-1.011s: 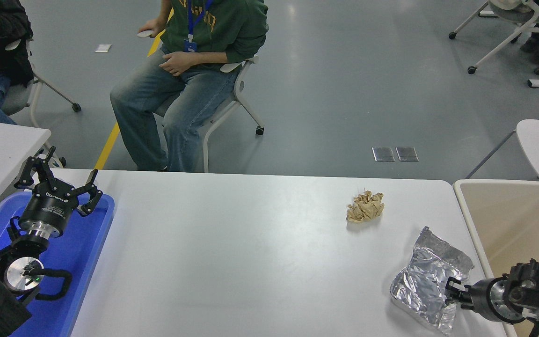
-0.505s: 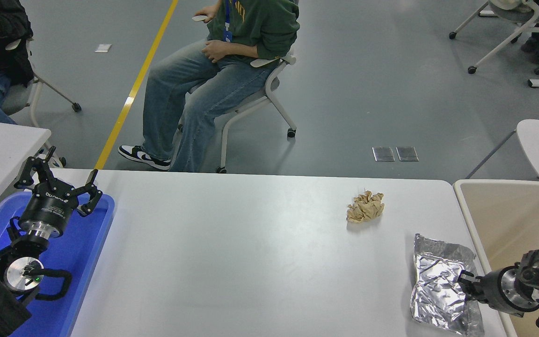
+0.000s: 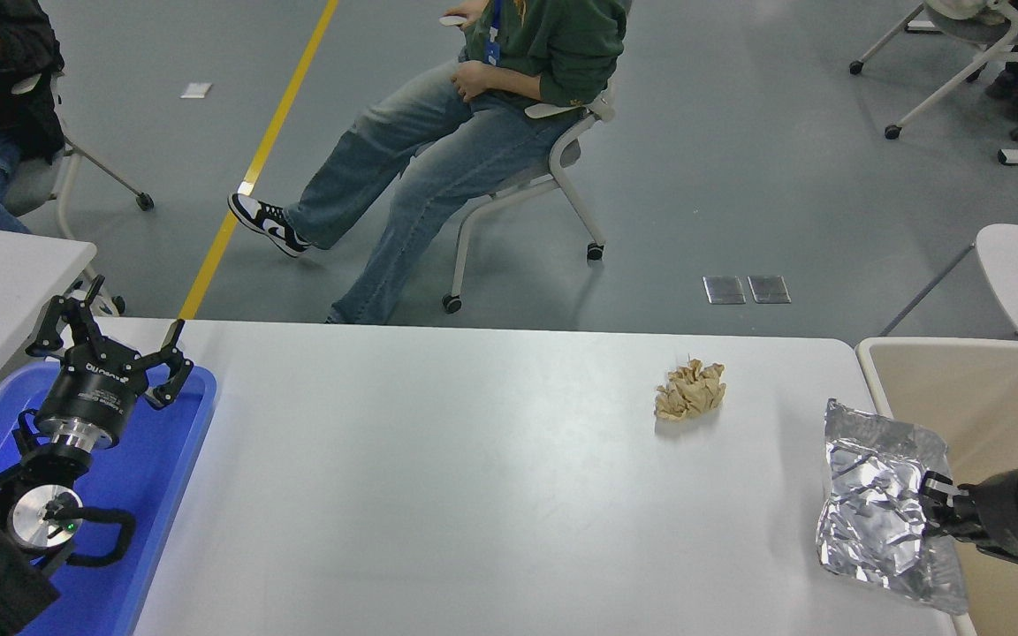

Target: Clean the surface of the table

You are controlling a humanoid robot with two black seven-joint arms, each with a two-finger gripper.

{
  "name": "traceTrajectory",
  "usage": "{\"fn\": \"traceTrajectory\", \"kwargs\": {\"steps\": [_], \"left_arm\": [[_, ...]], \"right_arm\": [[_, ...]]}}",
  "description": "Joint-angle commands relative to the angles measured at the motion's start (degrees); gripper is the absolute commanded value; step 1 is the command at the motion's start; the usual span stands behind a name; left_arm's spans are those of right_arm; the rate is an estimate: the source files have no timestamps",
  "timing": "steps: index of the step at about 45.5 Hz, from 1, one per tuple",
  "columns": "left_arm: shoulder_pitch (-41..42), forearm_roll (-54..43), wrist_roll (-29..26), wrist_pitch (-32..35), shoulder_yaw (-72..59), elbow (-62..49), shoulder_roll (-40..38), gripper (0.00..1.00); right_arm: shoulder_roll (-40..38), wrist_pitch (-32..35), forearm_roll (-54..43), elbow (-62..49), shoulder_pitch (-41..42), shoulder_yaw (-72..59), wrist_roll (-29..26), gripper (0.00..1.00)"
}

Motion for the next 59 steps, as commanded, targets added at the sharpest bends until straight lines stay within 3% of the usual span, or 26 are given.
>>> {"fn": "traceTrajectory", "kwargs": {"steps": [1, 10, 25, 59], "left_arm": [[0.0, 0.0, 0.0, 0.0, 0.0, 0.0, 0.0, 1.0], [0.0, 0.0, 0.0, 0.0, 0.0, 0.0, 0.0, 1.0], [0.0, 0.0, 0.0, 0.0, 0.0, 0.0, 0.0, 1.0], [0.0, 0.0, 0.0, 0.0, 0.0, 0.0, 0.0, 1.0]], "right_arm": [[-10.5, 7.8, -0.5, 4.9, 8.0, 0.0, -0.6, 0.0], [-18.5, 17.7, -3.9, 5.7, 15.2, 0.3, -1.0, 0.0], [-24.4, 26.5, -6.8, 5.6, 24.0, 1.2, -1.1, 0.0], [-25.0, 28.2, -9.2, 4.6, 23.5, 3.4, -1.1, 0.0]]}}
